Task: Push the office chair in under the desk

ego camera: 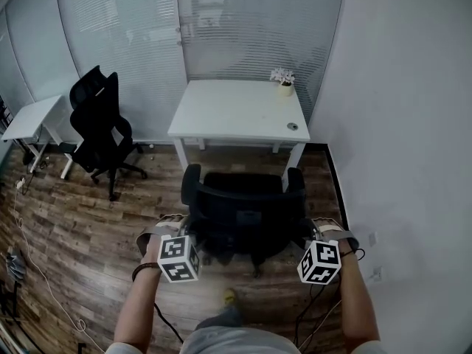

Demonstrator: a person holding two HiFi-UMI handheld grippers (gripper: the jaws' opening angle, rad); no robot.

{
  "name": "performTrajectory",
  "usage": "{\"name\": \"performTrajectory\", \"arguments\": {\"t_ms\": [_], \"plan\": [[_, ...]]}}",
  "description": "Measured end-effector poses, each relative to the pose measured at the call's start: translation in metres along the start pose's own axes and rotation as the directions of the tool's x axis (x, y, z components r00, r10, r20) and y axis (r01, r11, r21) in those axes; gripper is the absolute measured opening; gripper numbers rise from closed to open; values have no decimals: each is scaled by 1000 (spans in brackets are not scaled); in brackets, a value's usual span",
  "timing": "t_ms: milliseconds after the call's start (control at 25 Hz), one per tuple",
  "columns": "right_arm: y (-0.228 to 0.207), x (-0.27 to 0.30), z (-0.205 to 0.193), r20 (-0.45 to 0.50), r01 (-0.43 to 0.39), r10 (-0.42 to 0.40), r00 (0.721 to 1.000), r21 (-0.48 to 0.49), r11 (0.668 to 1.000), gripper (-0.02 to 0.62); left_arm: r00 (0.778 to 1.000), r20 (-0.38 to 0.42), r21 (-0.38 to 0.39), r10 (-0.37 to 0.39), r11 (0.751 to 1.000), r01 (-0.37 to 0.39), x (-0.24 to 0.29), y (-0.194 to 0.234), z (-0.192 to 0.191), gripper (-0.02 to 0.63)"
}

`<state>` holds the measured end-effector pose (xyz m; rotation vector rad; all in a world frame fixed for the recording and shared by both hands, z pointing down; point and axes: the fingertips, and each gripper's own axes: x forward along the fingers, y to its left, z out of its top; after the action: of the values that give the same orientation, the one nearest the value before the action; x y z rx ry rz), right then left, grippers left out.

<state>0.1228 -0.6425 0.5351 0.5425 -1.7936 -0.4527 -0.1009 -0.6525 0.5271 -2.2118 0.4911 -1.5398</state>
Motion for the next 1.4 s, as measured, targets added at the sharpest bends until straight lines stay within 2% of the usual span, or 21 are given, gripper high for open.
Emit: {"name": "performTrajectory", "arguments": {"t_ms": [200, 440, 680, 1400], "plan": [[-38, 23, -1, -16, -3, 3, 1000, 19, 1000, 173, 1000, 22, 13, 12, 1000, -13, 18, 39, -2, 158], [-72, 49, 1, -24, 10, -9, 1000, 37, 999, 175, 1000, 3, -2, -31, 1000, 31, 39, 73, -13, 152], [-100, 71, -3, -35, 30, -29, 999, 54, 998, 178, 999, 31, 23, 26, 999, -26, 58, 103, -16, 158], [-162, 112, 3, -7, 69, -69, 998, 41, 997, 178, 998, 26, 3, 49, 999, -50, 90, 170, -28, 169]]}}
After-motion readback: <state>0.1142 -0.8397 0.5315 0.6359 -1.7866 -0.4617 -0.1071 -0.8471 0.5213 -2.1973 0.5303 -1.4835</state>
